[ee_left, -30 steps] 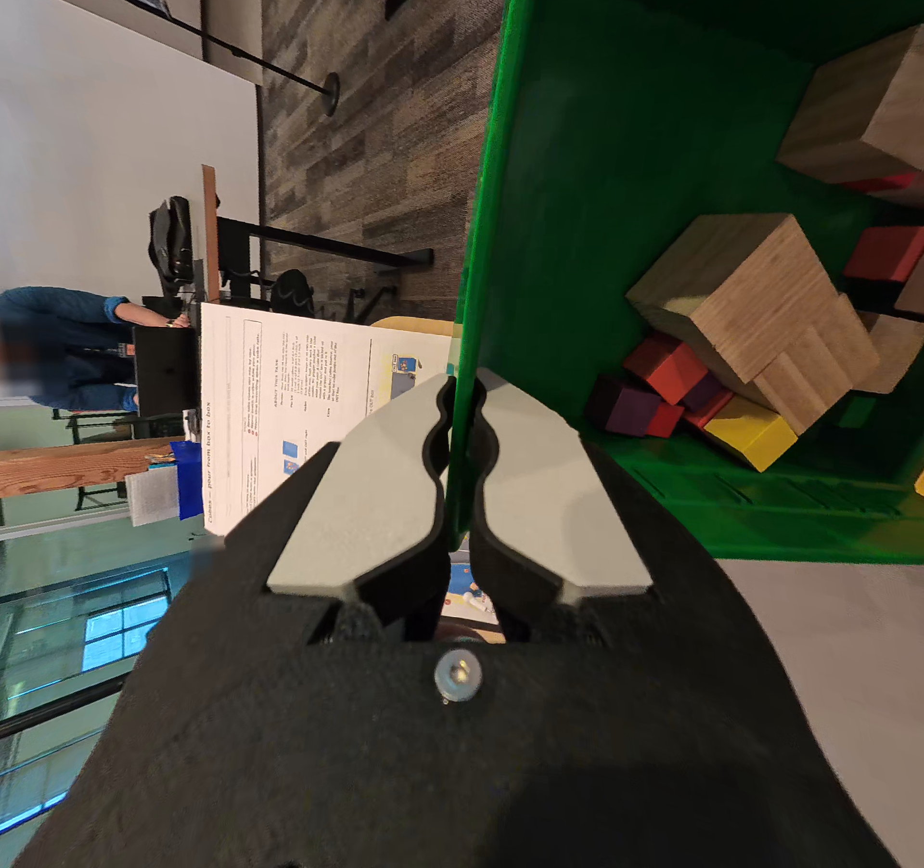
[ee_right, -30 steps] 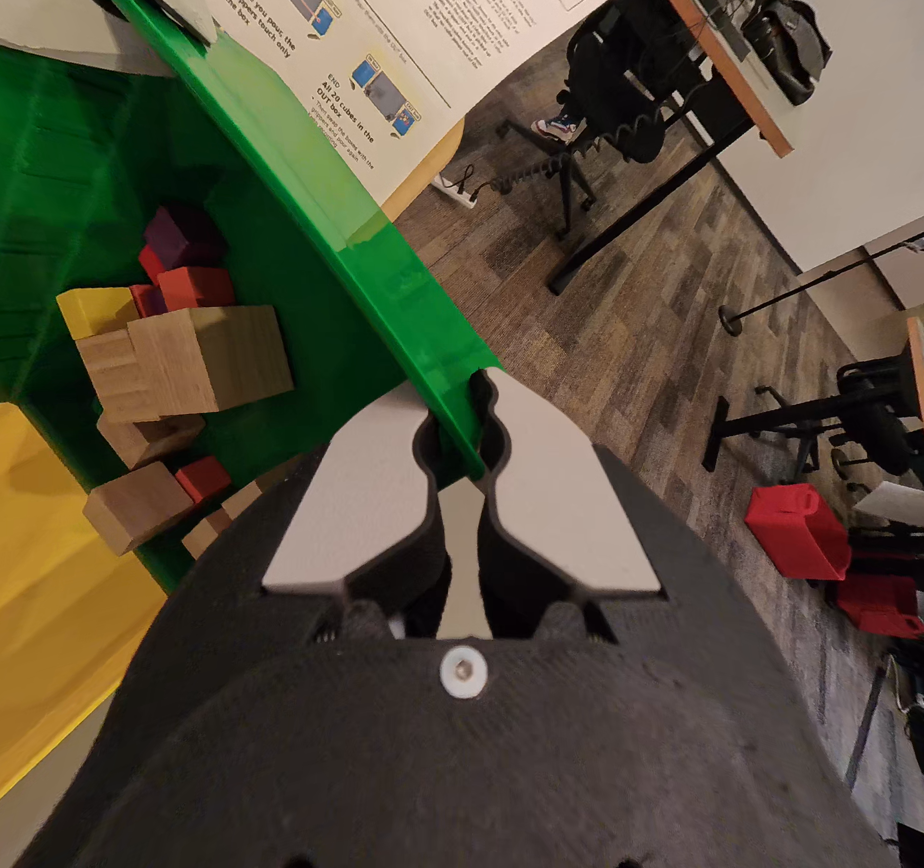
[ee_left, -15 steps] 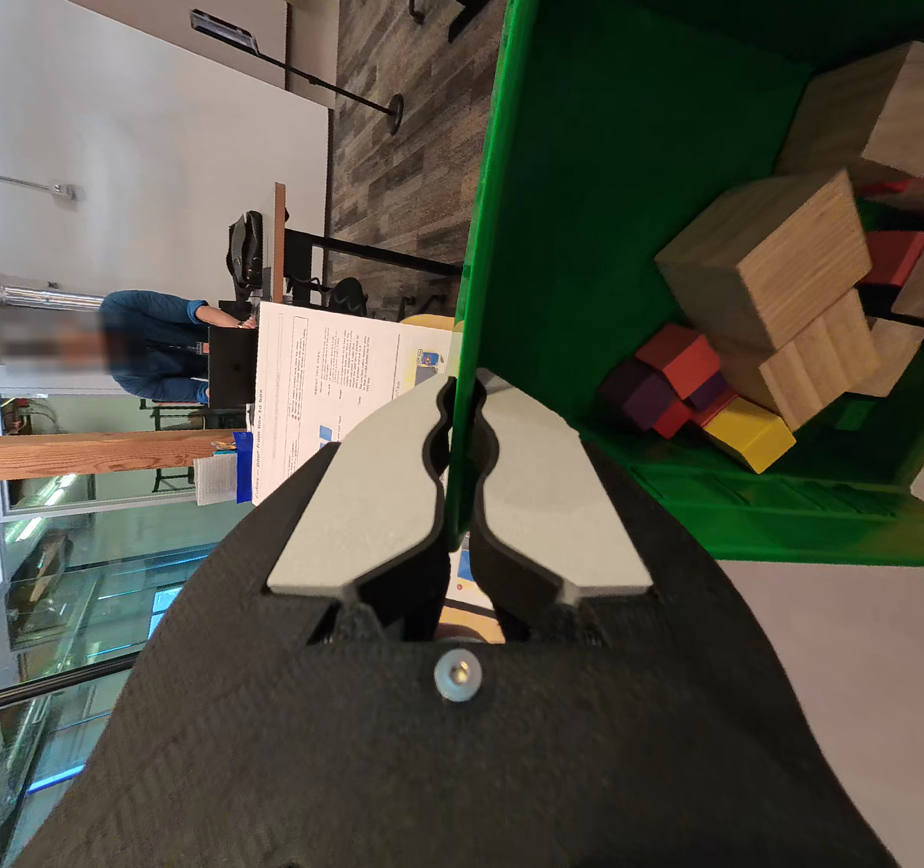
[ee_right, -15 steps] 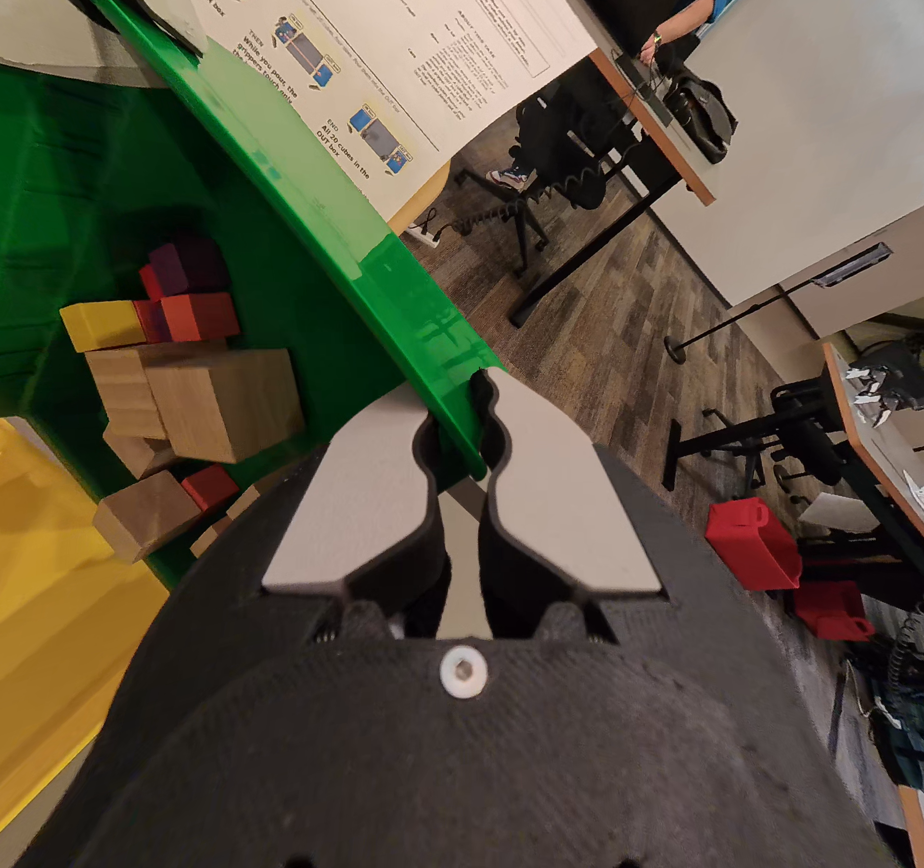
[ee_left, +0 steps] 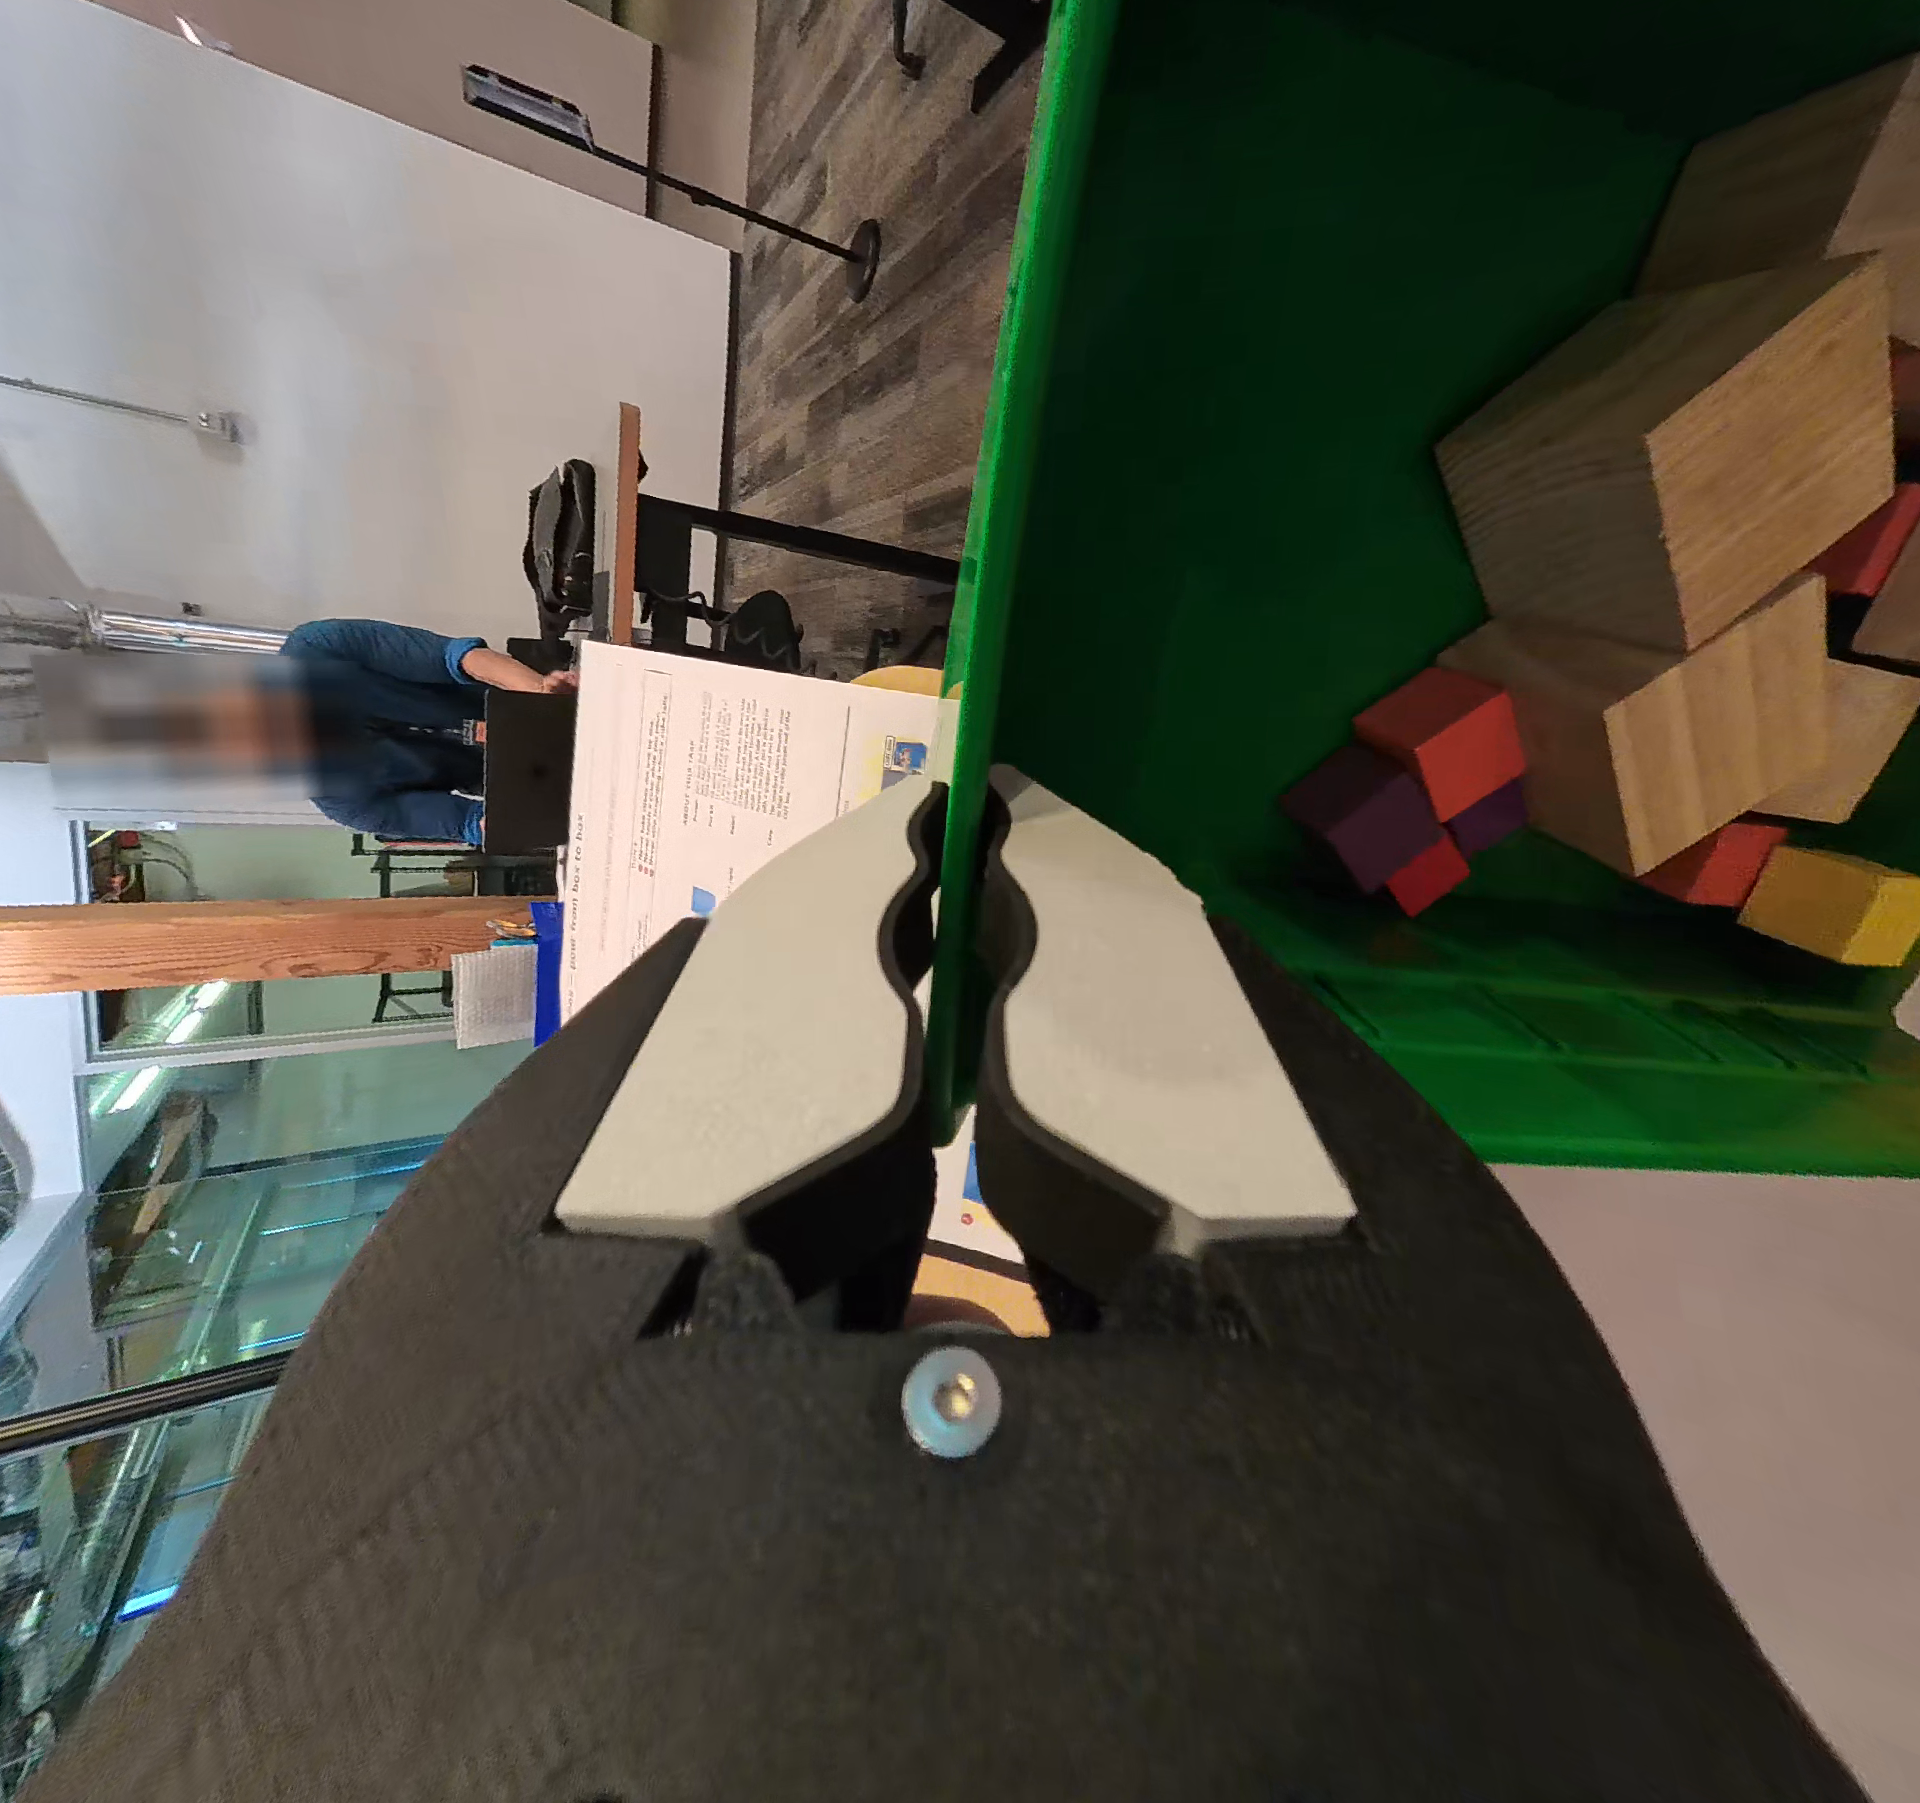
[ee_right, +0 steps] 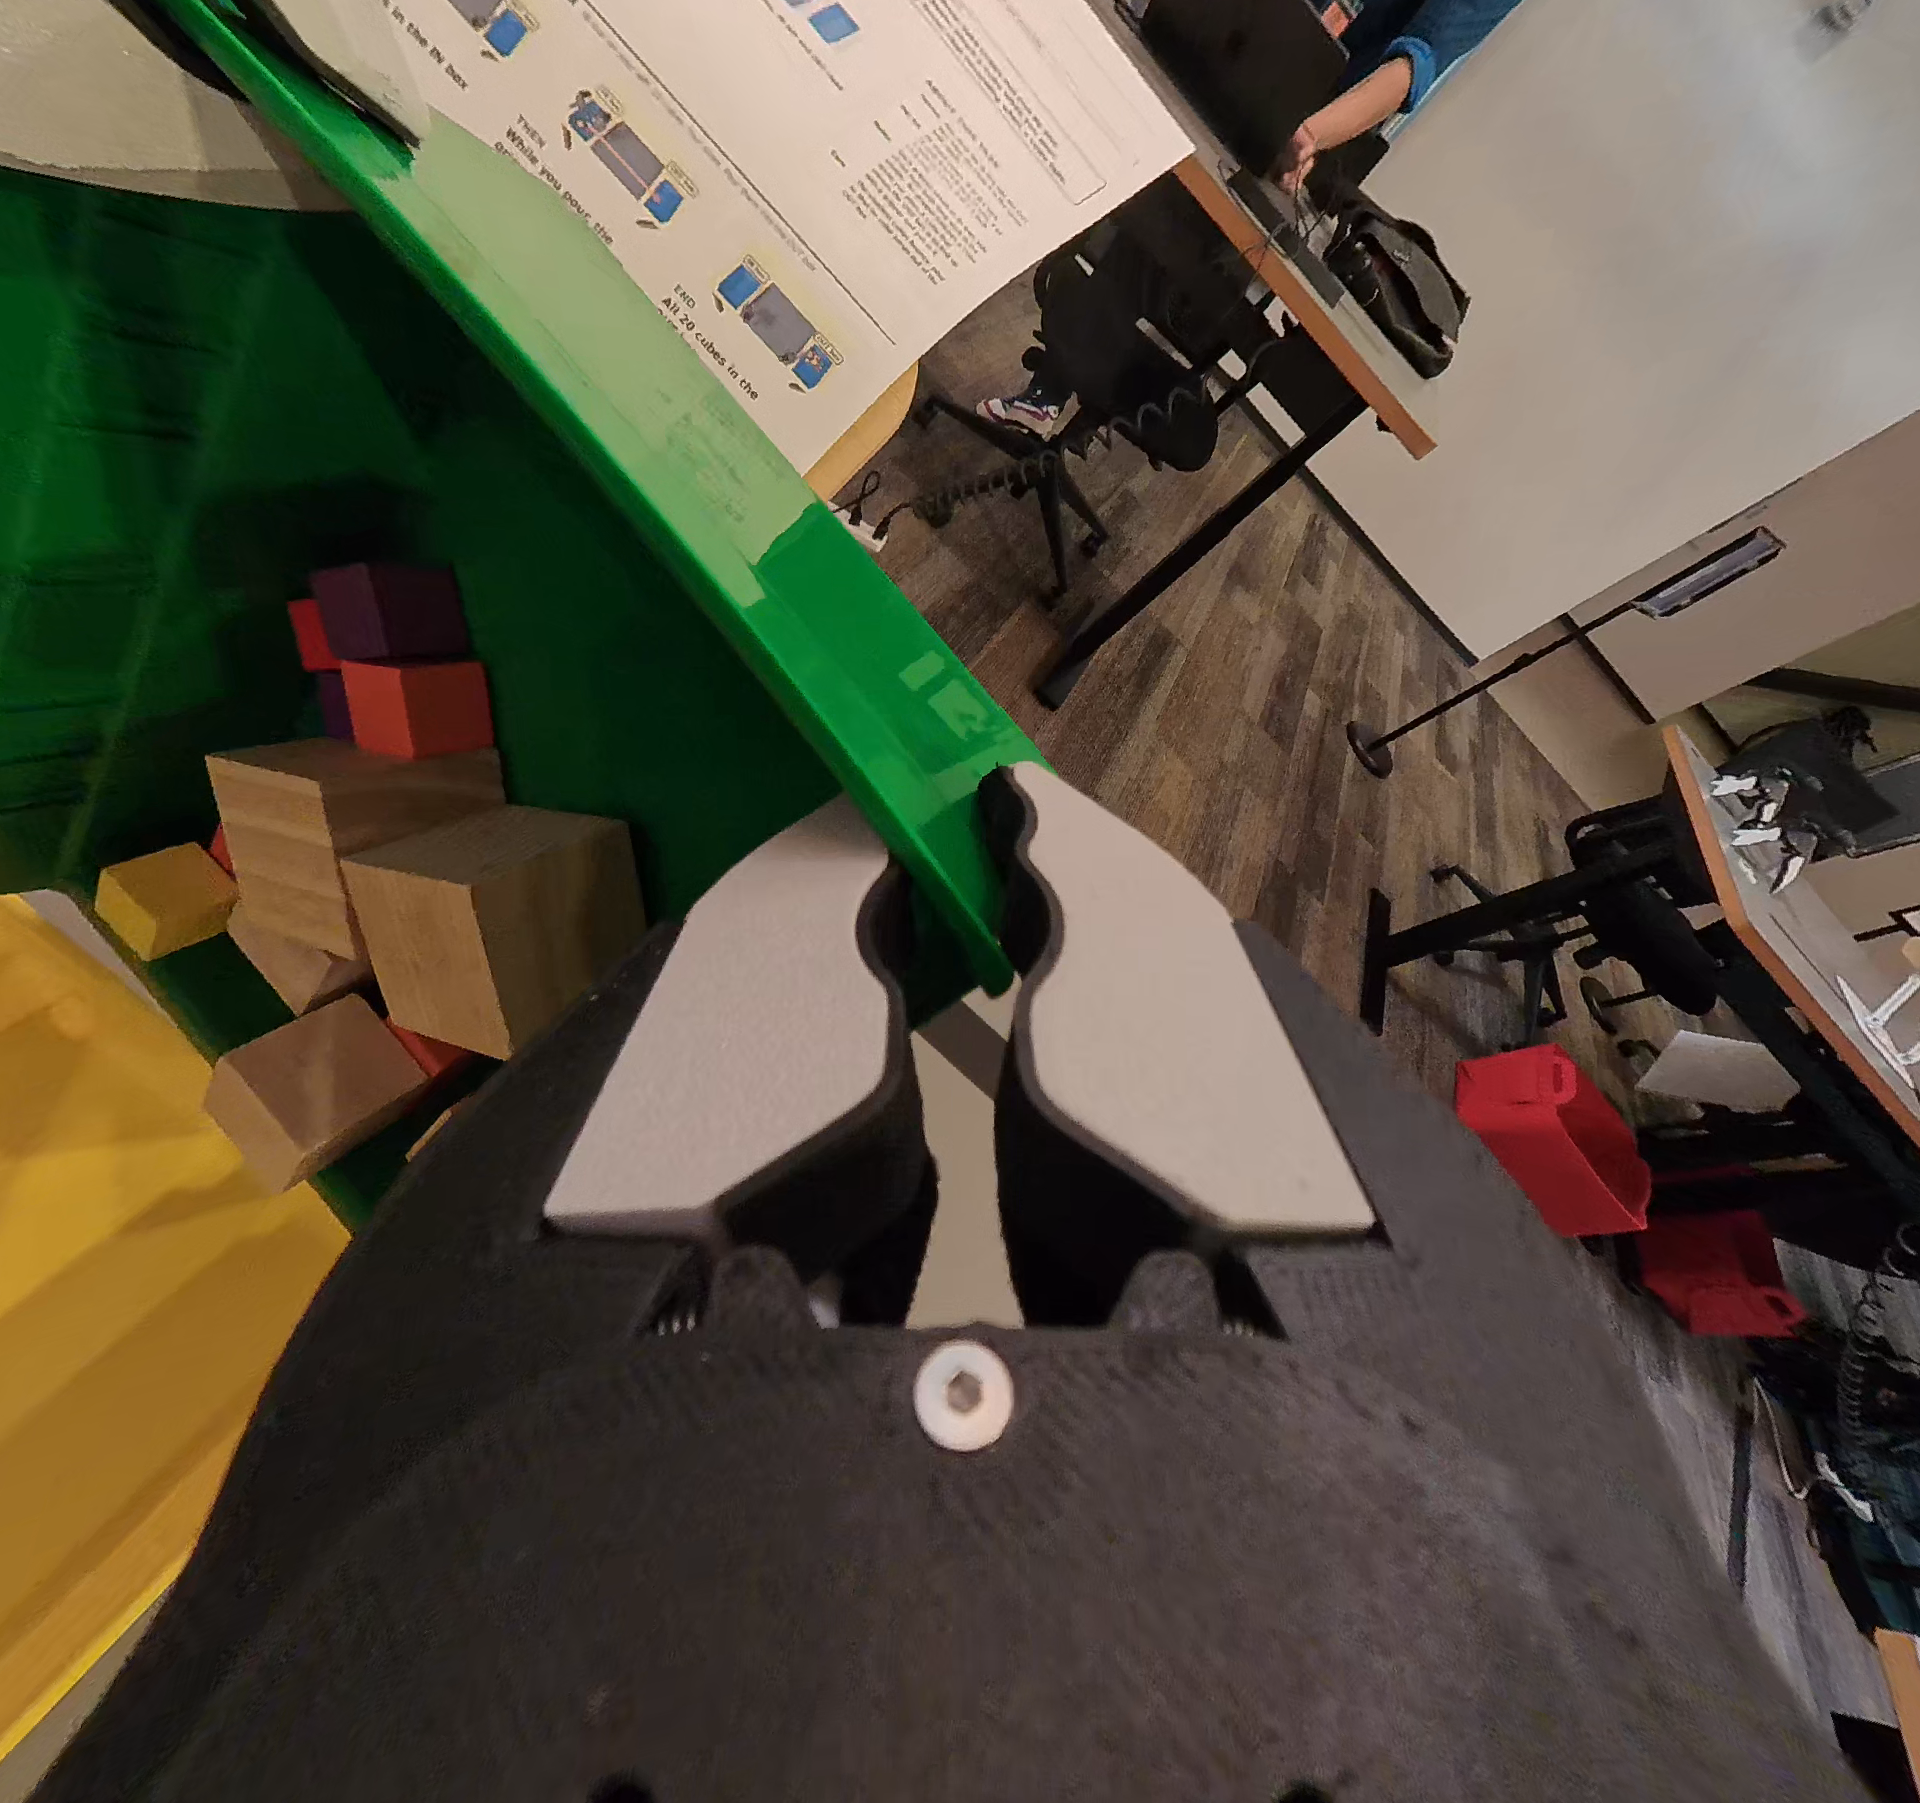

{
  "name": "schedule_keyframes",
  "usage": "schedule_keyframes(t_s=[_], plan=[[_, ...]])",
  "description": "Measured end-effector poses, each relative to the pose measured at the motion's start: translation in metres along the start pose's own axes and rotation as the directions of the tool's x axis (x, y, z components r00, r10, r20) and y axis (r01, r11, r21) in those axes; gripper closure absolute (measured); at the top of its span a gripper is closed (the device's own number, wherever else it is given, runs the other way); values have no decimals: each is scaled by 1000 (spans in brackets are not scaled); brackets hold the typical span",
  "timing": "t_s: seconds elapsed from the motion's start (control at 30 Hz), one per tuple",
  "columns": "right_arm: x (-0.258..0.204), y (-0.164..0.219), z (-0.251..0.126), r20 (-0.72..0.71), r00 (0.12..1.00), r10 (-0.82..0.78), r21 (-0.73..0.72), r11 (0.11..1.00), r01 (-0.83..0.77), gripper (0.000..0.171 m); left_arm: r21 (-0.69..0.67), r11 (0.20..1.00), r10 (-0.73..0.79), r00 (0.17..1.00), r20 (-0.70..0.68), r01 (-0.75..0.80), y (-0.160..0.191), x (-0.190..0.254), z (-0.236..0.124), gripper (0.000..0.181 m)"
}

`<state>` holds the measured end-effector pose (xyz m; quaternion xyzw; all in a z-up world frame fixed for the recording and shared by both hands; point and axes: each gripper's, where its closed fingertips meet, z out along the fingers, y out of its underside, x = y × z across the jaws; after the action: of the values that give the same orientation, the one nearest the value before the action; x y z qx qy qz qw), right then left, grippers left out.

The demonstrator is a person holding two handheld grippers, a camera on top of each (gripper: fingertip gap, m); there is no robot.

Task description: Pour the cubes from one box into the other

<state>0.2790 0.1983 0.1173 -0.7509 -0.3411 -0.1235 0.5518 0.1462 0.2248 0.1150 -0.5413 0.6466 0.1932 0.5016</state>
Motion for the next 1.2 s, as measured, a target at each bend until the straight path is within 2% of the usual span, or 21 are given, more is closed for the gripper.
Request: schedule_keyframes(t_s=[0.03, 0.27, 0.3, 0.33, 0.77, 0.8, 0.83, 1.0, 1.2], plan=[[0, 0, -1, -5, 1000, -4, 4, 1000, 4, 163, 1, 1000, 0, 1000, 5, 0, 0, 0, -1, 179], [-7, -8, -19, -45, 999, -15, 57, 998, 18, 163, -2, 1000, 12, 997, 73, -12, -4, 2, -24, 179], [-8, -8, -21, -55, 998, -26, 61, 998, 29, 167, -1, 1000, 14, 996, 82, -14, -4, 3, -26, 179], [-9, -8, -22, -59, 998, -28, 68, 997, 32, 163, 2, 1000, 14, 996, 92, -14, -4, 4, -28, 179], [-17, -7, -29, -68, 998, -20, 108, 994, 27, 163, -12, 1000, 28, 991, 129, -27, -5, 10, -40, 179], [-16, -7, -29, -67, 998, -14, 110, 994, 21, 167, -16, 1000, 25, 992, 124, -23, -5, 10, -40, 179], [-16, -8, -31, -78, 997, -18, 112, 993, 27, 163, -15, 999, 37, 990, 139, -35, -6, 8, -40, 179], [-15, -11, -35, -82, 996, -25, 127, 991, 35, 163, -18, 999, 49, 985, 166, -47, -8, 7, -45, 178], [-19, -10, -33, -66, 998, -21, 140, 990, 30, 163, -14, 999, 30, 989, 144, -29, -5, 11, -46, 179]])
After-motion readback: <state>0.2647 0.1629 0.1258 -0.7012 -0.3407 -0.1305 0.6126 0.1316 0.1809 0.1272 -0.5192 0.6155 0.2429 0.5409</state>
